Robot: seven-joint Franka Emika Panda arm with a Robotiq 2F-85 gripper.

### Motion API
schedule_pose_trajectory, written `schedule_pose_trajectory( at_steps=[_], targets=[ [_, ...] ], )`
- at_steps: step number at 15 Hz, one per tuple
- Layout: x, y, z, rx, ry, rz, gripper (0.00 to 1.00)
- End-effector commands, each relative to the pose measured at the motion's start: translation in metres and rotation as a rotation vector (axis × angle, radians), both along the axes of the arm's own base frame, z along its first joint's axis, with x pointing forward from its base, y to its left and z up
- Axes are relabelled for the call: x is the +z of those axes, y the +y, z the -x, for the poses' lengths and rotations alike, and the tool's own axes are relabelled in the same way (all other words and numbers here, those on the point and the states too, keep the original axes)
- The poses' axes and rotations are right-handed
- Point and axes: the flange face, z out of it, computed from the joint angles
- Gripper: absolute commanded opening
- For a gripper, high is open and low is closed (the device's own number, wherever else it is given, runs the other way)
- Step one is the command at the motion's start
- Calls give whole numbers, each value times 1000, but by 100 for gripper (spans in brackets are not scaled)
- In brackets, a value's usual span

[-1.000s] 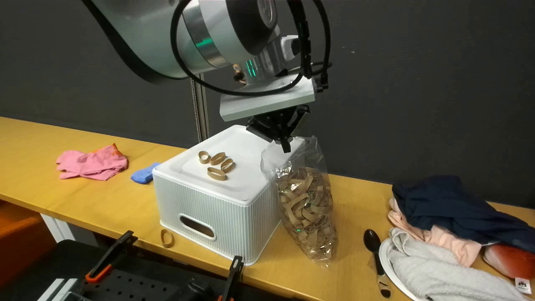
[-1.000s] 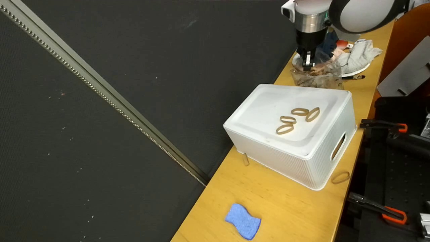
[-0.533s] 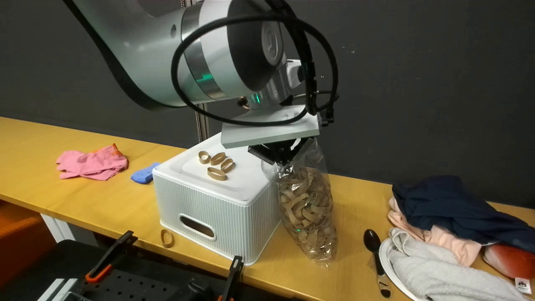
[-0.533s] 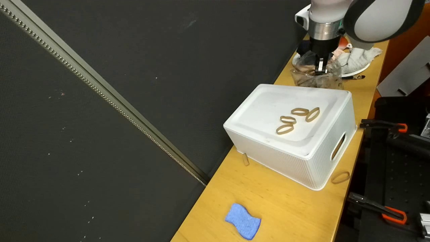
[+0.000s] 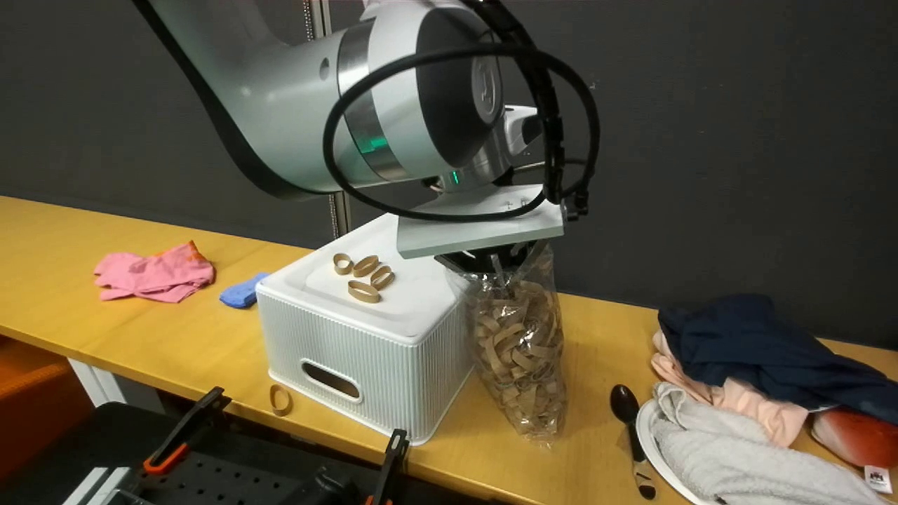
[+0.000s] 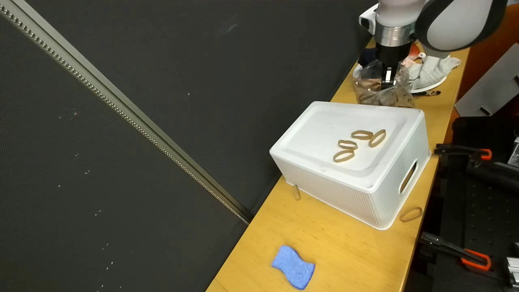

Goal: Pick up rubber bands from clear rubber band bag and put them on the upside down white basket

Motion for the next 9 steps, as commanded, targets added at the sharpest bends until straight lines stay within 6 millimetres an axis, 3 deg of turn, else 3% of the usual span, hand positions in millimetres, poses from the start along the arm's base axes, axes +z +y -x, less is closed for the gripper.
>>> schedule_pose_trajectory(
  at_steps=[1,8,9],
  targets=[
    [-9,-6,-3,13,-8,6,47],
    [-33,-10,2,12,-9,-11,99],
    [-37,-12,5,10,-10,-14,100]
  ],
)
